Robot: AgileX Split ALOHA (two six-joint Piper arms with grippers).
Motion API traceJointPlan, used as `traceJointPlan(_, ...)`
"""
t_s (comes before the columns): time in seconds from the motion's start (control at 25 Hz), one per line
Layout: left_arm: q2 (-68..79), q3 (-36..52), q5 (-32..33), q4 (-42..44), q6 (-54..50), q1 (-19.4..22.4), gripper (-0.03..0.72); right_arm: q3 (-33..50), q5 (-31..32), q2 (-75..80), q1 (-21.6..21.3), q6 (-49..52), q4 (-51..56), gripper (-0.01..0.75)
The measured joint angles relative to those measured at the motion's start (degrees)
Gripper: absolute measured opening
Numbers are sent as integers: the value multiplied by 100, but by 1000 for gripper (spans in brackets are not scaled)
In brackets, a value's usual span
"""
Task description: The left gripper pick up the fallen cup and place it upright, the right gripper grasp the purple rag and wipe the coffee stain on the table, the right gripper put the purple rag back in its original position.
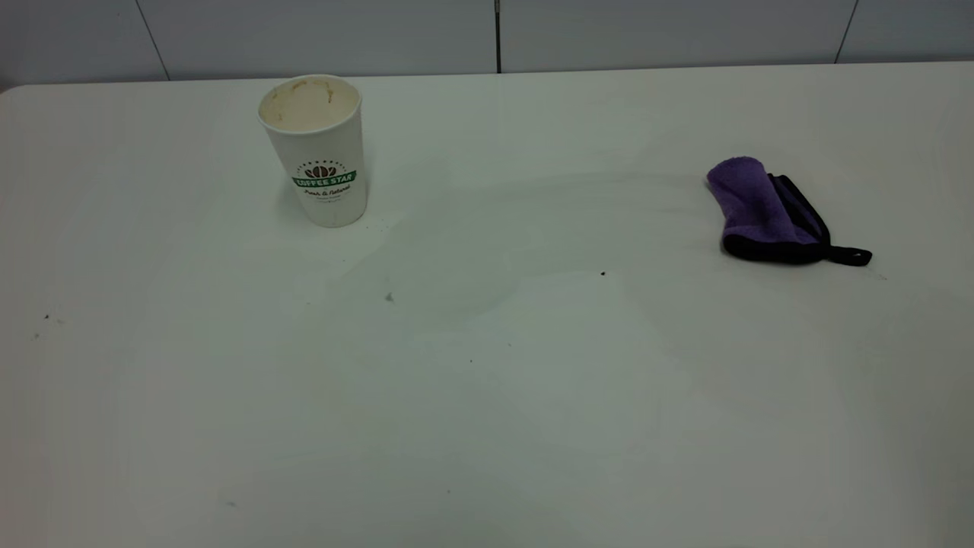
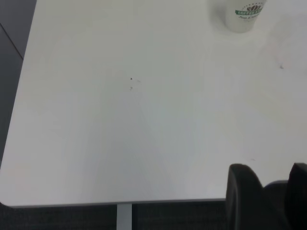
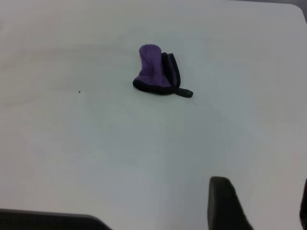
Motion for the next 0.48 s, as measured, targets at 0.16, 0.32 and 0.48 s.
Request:
traceJointPlan(0.16, 0, 0, 0, 0, 0, 0, 240, 0, 0, 0, 0, 0, 0, 344)
traceJointPlan(0.32, 0, 0, 0, 0, 0, 0, 240, 0, 0, 0, 0, 0, 0, 290)
traceJointPlan(0.48, 0, 0, 0, 0, 0, 0, 240, 0, 0, 0, 0, 0, 0, 239)
